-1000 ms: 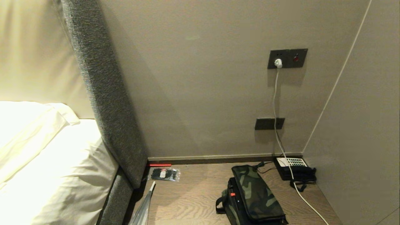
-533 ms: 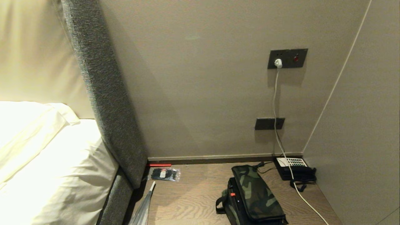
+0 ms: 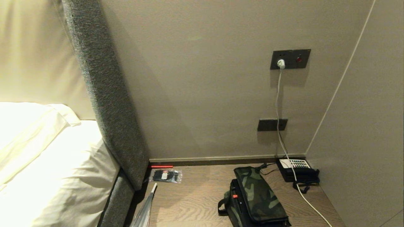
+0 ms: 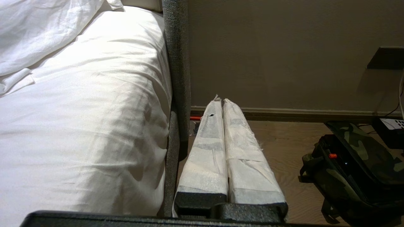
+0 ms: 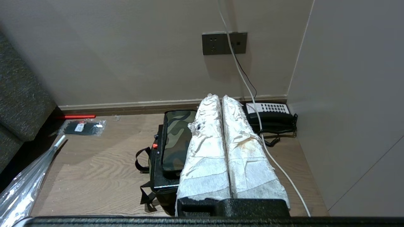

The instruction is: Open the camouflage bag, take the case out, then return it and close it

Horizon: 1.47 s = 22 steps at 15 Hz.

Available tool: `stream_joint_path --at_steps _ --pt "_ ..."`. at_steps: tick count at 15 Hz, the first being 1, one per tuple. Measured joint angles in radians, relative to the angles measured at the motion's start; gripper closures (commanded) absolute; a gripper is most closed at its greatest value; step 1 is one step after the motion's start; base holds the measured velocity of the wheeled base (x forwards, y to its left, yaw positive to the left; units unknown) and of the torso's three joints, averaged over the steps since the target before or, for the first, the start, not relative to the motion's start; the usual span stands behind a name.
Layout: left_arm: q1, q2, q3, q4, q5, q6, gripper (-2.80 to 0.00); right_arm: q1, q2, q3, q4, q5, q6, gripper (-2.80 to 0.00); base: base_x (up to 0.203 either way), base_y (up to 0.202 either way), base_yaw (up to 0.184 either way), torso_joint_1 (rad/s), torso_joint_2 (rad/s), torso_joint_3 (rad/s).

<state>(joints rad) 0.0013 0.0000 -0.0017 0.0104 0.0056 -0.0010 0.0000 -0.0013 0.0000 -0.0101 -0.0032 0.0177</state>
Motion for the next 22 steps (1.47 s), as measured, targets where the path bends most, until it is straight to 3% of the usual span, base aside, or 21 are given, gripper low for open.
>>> stream_joint_path --at_steps 22 --pt "0.0 0.0 0.0 0.0 -0.001 0.0 0.0 0.0 0.0 0.0 0.001 -0.002 0.03 0.0 0.0 0.0 0.0 0.0 0.0 0.0"
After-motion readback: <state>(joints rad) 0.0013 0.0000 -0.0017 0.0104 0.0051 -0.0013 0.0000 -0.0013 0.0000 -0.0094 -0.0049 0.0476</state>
